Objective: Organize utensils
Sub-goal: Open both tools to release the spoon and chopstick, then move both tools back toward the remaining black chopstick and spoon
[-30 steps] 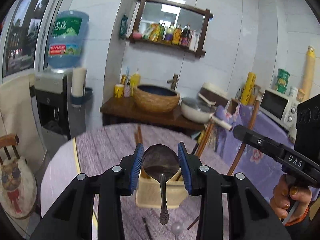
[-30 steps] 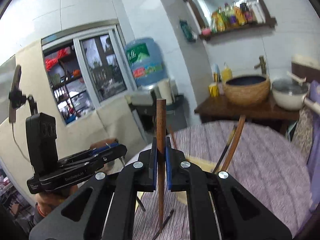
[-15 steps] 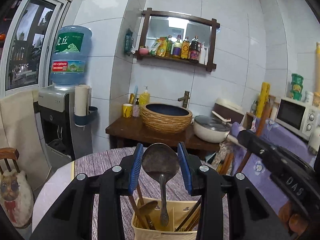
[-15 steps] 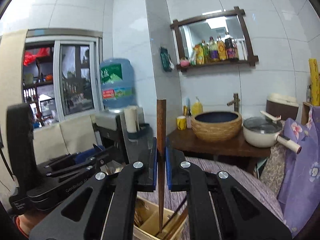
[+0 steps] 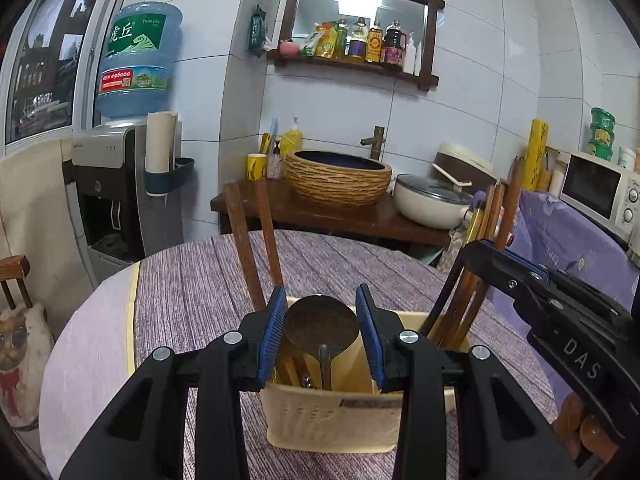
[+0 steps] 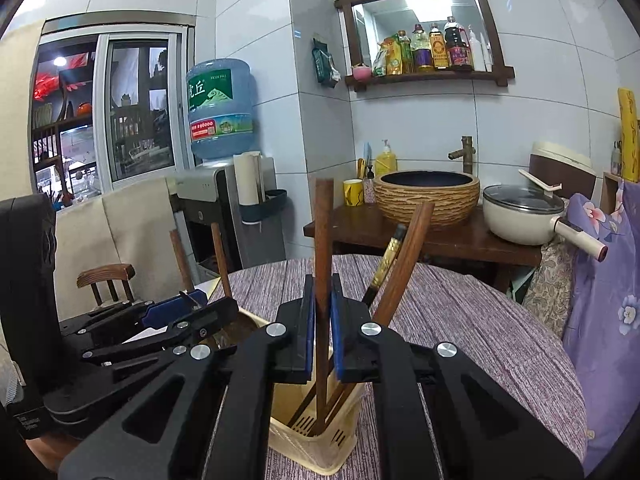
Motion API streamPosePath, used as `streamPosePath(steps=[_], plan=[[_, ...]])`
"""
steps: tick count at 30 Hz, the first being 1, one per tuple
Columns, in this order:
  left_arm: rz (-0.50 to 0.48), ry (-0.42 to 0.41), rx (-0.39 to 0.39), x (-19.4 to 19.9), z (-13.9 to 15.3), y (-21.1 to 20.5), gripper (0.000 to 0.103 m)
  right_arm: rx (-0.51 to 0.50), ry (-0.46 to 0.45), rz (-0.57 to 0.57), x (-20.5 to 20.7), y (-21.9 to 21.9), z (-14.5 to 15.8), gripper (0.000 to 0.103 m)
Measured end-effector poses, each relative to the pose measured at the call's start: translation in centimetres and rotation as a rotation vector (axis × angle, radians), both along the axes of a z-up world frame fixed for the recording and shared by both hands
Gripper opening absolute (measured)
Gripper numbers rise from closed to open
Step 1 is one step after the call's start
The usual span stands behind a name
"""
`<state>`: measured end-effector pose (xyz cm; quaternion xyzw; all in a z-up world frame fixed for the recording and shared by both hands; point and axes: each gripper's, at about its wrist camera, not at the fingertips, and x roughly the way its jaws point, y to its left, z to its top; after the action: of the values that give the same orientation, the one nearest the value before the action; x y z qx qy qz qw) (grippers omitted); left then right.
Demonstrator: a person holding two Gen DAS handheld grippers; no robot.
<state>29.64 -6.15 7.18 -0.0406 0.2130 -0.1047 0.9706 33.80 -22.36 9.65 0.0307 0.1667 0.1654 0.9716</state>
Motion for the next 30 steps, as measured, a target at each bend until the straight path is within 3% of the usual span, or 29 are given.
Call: streamPosePath(steps=[2,5,6,7,8,9,11,13,19,26,30], plan=[[0.001,-0.015,0.017,-0.6,0.0,0.0,0.039,-0.003,-0.008,0.005,-0.4,0.0,-0.1,0.008],[0.006,-0.061,0.036,-2.2,0.6,0.0,0.054,-0.008,-0.029,0.000,-1.3,-0.2,0.2,0.014],[0.001,-0.084,0.028,-3.2,1.0,0.2,0.062,-0.001,-0.035,0.003,-1.7,-0.3,0.4,0.027],[-0.006,-0.102,0.020,-3.9,1.3,0.3,0.070,0.009,-0.045,0.002,-2.2,-0.5,0.6,0.046],[-0.009,-0.121,0.016,-4.7,1.6,0.5,0.073,0.022,-0.060,-0.007,-2.9,-0.8,0.9,0.054],[-0.004,-0.138,0.018,-5.5,1.9,0.6,0.078,0.028,-0.073,-0.015,-3.5,-1.0,1.1,0.060],[0.017,-0.157,0.032,-7.0,2.1,1.0,0.082,0.022,-0.084,-0.040,-5.0,-1.4,1.4,0.060],[0.034,-0.130,0.042,-8.0,1.7,1.6,0.089,0.022,-0.069,-0.088,-6.0,-2.0,1.3,0.069],[0.078,0.062,0.051,-8.9,-1.5,4.2,0.090,0.007,0.099,-0.122,-8.8,-2.5,-1.5,0.073],[0.136,0.205,0.052,-10.8,-6.4,6.8,0.090,-0.057,0.355,-0.118,-10.3,-0.3,-9.2,0.073],[0.185,0.256,0.044,-11.7,-8.2,8.4,0.089,-0.061,0.457,-0.137,-10.8,0.8,-12.7,0.073]])
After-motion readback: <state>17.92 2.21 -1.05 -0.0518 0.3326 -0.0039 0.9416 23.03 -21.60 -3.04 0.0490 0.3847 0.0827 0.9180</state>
